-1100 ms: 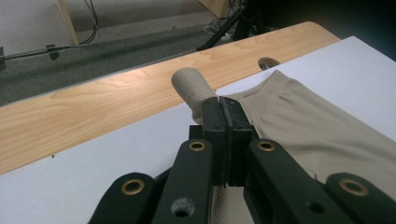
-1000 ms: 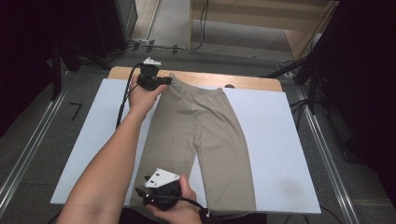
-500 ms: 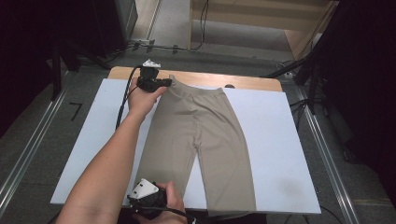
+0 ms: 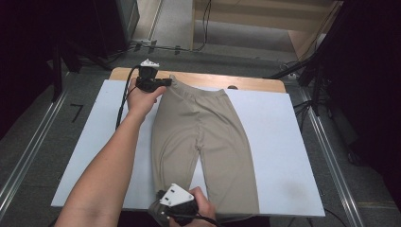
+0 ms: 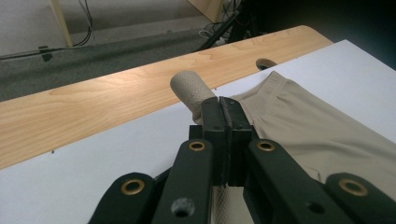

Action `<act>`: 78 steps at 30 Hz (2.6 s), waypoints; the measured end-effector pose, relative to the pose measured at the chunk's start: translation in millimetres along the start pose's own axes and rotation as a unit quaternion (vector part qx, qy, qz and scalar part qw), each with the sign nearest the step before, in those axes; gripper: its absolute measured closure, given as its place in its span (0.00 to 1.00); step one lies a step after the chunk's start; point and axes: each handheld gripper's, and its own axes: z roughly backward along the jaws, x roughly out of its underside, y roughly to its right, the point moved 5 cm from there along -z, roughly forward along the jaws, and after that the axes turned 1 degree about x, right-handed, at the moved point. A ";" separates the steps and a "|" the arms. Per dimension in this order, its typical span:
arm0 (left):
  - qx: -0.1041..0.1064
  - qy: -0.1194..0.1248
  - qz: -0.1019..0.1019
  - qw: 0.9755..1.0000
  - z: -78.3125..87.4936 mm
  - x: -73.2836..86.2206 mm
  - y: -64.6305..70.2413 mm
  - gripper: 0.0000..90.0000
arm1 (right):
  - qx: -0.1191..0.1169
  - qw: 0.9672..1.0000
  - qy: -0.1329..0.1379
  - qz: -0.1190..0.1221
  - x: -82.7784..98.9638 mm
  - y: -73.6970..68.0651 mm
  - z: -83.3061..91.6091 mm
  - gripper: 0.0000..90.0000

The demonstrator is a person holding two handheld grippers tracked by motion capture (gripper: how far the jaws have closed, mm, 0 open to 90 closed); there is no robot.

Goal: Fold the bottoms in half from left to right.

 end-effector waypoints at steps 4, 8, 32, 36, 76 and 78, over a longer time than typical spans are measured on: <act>0.000 0.000 0.002 1.000 -0.5 1.5 0.9 1.00 | 0.008 0.999 -0.031 -0.042 28.5 27.1 6.7 0.98; 0.001 -0.001 0.001 1.000 -1.4 1.5 3.2 1.00 | -0.018 0.996 -0.033 -0.078 34.9 34.7 4.0 0.82; -0.045 -0.006 0.035 0.998 13.6 6.2 -31.5 1.00 | -0.026 0.997 0.042 -0.057 -15.5 12.9 7.0 0.96; -0.065 -0.012 0.037 0.997 15.3 6.5 -36.3 1.00 | -0.047 0.996 0.073 -0.011 -31.9 -3.2 25.2 0.96; 0.017 -0.048 -0.037 0.998 -109.6 -17.6 93.5 1.00 | 0.124 0.984 0.011 -0.130 124.8 101.6 135.3 0.96; 0.020 -0.051 -0.041 0.998 -116.6 -18.8 100.3 1.00 | 0.128 0.982 0.006 -0.138 129.9 103.8 138.7 0.96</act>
